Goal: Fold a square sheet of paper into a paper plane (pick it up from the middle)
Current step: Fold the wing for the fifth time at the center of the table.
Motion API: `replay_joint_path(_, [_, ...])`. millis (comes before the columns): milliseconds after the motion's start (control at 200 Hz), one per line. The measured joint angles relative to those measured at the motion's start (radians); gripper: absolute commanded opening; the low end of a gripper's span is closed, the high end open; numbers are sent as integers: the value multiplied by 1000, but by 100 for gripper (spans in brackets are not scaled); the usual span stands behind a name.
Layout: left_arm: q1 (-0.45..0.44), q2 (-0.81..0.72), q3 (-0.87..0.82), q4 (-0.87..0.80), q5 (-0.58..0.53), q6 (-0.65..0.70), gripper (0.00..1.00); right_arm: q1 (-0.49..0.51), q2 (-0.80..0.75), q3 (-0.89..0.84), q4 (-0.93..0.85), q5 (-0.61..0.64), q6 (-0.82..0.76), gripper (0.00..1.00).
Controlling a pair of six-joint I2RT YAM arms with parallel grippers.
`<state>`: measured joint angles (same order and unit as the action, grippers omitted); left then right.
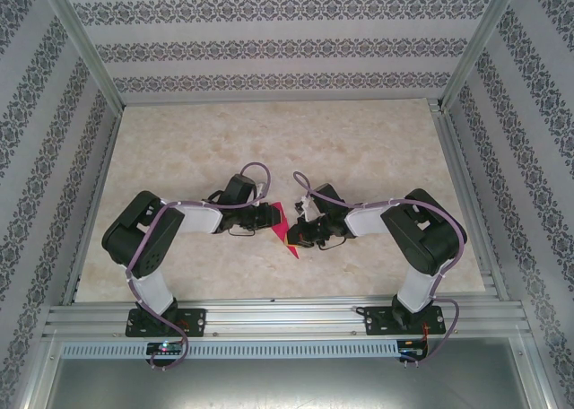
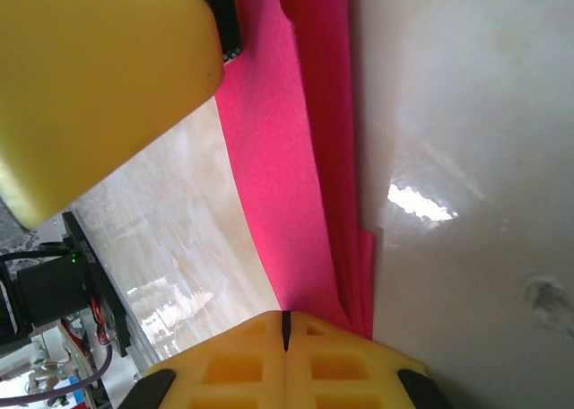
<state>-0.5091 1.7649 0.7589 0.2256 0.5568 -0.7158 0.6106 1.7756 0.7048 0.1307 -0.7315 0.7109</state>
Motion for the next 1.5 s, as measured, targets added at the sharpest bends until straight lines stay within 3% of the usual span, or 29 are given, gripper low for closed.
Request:
replay_joint_path(165, [45,14,10,4,43,0,29,0,0,0,-1,0,0,0])
replay_joint_path(445, [185,28,64,-36,6,31,33,0,0,0,-1,0,0,0])
replay_joint_path(619, [204,6,76,-70,4,40,38,0,0,0,-1,0,0,0])
replay_joint_path(754, [187,-91,56,-77,15,31,36,0,0,0,-1,0,0,0])
replay_joint_path(914, [73,-162,56,-79,40,35,33,0,-1,0,-2,0,0,1])
replay_joint_path(1094, [-14,-68,58,-79,74,38,29,0,-3,0,-3,2,1,1])
replay_joint_path(1244, [-14,26,59,-85,43,37,26,0,-12,0,-16,11,1,3])
replay_joint_path(1499, [-14,51,106,-121,-1,38,25,1,-84,-1,-113,67,18,3])
